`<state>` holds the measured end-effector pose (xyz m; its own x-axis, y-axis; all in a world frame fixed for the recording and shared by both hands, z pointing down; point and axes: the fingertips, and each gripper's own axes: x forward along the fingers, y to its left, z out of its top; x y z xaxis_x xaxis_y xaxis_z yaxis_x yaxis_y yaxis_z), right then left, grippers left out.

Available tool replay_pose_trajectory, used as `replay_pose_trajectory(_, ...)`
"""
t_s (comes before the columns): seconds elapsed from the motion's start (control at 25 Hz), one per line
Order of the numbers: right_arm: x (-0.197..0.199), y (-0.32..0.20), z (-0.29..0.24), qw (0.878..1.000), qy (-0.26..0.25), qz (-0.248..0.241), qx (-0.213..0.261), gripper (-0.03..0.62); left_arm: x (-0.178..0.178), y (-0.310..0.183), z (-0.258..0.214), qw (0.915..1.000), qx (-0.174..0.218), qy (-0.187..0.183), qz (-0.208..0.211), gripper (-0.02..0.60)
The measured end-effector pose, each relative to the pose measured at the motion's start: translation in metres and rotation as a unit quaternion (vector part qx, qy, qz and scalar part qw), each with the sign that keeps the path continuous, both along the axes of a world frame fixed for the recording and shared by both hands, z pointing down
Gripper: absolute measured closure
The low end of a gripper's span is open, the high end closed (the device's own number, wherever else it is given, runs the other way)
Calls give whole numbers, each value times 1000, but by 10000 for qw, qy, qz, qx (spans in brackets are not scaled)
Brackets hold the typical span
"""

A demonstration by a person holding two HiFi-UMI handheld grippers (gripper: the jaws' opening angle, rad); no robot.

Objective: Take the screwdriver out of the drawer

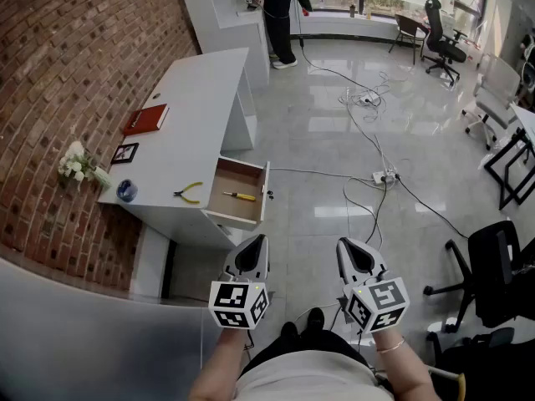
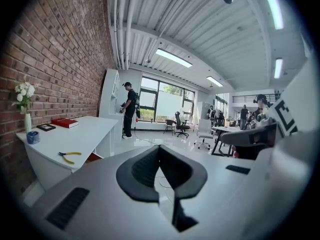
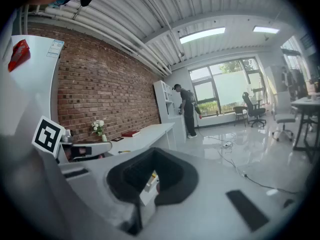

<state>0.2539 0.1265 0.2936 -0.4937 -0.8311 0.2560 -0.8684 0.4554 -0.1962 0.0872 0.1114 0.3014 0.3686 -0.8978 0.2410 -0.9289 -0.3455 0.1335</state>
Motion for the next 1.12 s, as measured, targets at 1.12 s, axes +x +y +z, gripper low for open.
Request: replay_pose_trajectory(1.12, 66, -32, 19, 9988, 168, 442, -109, 544, 60, -24, 16, 9997, -178, -124, 92, 588)
